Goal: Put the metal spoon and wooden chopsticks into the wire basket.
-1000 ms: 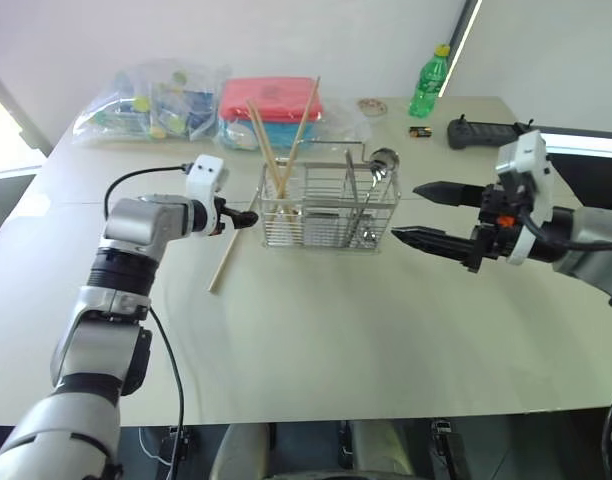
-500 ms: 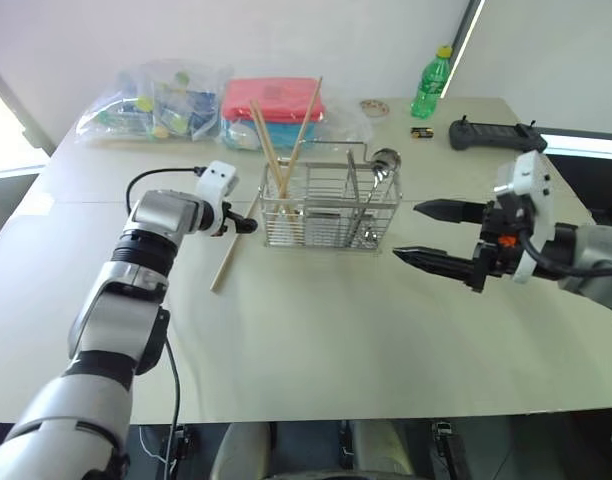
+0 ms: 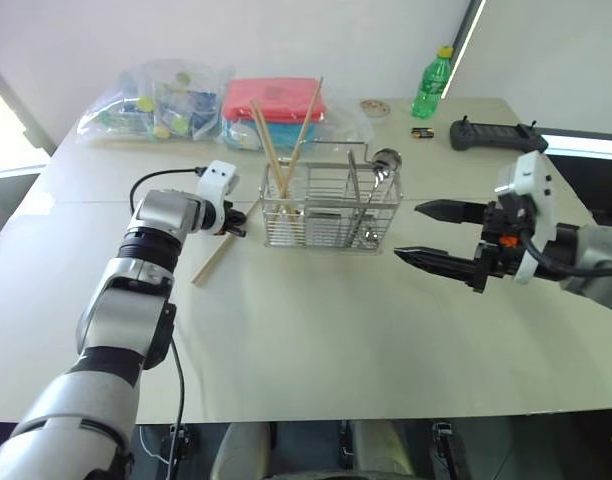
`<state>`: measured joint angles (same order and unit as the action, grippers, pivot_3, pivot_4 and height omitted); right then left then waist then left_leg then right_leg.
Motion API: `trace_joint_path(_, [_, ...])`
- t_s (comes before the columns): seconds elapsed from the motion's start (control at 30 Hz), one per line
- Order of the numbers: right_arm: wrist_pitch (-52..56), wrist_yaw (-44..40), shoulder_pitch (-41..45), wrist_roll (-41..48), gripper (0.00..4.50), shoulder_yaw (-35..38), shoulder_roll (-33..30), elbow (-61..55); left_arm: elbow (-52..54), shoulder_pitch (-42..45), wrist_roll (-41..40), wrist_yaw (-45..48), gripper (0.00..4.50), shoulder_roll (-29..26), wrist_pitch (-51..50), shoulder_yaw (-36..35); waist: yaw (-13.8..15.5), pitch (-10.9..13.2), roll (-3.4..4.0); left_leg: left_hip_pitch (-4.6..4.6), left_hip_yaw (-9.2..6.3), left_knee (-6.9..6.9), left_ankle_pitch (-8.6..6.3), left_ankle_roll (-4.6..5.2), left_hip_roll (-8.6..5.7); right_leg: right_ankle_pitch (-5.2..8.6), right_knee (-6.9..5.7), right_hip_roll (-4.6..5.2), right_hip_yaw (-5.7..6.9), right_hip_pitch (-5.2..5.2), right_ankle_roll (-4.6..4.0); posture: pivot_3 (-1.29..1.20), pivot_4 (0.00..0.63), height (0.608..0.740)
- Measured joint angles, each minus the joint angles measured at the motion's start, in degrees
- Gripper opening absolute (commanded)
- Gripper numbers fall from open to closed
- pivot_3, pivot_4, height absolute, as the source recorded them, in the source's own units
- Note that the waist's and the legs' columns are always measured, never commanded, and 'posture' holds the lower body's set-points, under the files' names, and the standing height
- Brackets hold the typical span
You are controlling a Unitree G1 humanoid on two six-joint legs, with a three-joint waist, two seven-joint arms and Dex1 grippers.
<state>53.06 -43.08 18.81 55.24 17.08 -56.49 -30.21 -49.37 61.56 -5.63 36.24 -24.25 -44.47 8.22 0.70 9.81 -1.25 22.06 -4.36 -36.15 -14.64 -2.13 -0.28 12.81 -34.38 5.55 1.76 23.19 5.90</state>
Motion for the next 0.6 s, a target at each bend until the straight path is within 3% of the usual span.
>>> trace_joint_path(0.37, [-0.72, -0.12, -1.75, -0.72, 4.47, -0.07, 0.00, -0.30, -0.49, 0.10, 0.22, -0.31, 0.03, -0.24, -0.50, -1.60, -0.03, 0.00, 0.00, -0.01, 0.00, 0.00, 0.00, 0.00, 0.00, 0.00, -0.05, 0.00, 0.00, 0.01, 0.01, 0.00, 0.150, 0.708])
trace_joint_path(0.6, [-1.24, -0.13, -1.48, -1.89, 4.47, -1.21, 0.40, -0.30, 3.49, -0.15, 0.03, -5.05, 0.03, -2.24, -1.05, -6.75, -0.15, 0.00, 0.00, -0.02, 0.00, -0.01, 0.00, 0.00, 0.01, -0.01, -0.09, 0.00, 0.00, 0.03, 0.02, 0.00, 0.150, 0.708])
